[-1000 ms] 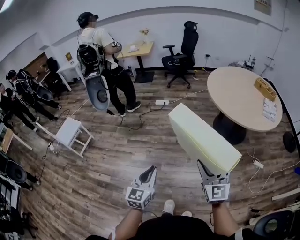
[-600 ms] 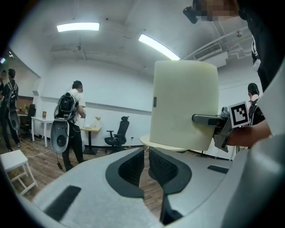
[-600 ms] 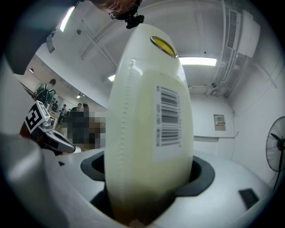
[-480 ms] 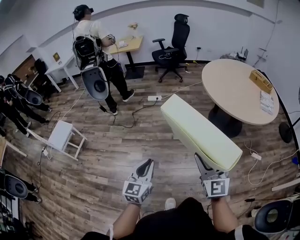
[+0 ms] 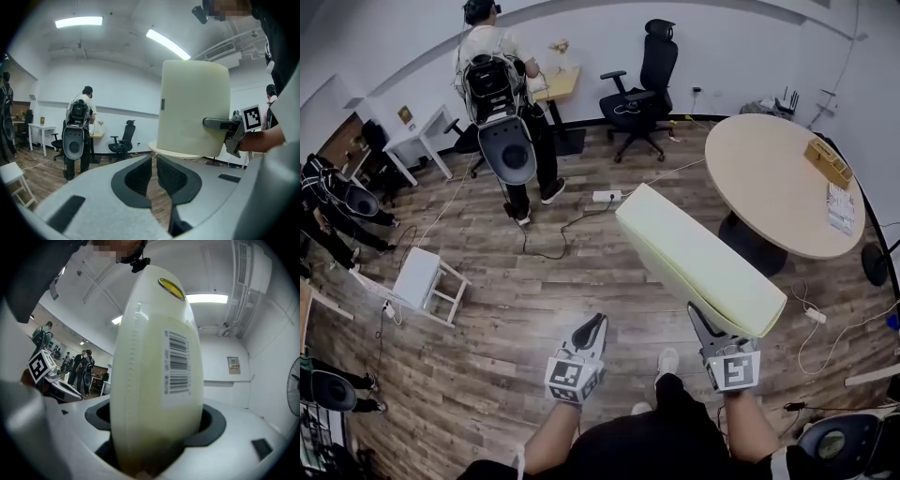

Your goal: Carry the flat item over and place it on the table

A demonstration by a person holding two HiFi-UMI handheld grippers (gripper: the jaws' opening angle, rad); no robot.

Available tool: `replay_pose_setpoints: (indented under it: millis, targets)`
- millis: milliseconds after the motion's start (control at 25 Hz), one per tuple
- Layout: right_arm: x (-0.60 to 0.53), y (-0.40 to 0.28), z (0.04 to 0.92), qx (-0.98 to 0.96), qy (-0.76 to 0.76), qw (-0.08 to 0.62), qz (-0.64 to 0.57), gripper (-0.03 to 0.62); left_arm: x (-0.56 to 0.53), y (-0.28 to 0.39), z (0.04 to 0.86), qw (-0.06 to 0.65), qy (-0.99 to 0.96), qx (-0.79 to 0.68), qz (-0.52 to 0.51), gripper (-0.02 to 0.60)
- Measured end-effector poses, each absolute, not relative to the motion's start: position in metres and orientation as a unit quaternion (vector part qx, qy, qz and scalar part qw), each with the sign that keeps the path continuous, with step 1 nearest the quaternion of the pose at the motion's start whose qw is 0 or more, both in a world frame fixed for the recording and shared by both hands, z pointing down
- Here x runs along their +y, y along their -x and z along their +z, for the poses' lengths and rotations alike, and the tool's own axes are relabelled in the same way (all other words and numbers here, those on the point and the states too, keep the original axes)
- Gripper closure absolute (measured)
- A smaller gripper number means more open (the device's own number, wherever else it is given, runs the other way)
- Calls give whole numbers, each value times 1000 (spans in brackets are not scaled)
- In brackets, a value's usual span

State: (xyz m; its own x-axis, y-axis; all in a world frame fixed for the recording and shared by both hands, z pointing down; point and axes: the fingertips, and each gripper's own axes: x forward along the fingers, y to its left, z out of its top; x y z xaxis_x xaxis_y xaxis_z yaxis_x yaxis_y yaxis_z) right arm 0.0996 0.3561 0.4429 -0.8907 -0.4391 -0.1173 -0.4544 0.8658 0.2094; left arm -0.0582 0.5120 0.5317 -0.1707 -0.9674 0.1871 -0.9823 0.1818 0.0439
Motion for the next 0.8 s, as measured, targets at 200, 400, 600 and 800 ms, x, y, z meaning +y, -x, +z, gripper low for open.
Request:
replay_pose_setpoints:
  millis: [200,400,600,800]
  targets:
    - [308,-73,445,970,219,32,103,203,461,82,525,86,-636,-765,50,551]
    - [251,-50,449,973,210,21,92,203,406,107,520,92,-625,-773,51,551]
    - [199,-27,448,976,200,23,83,203,359,128,515,90,-619,-778,54,551]
    - [155,-8,452,978,194,26,65,203,315,147,518,88,-615,-781,56,551]
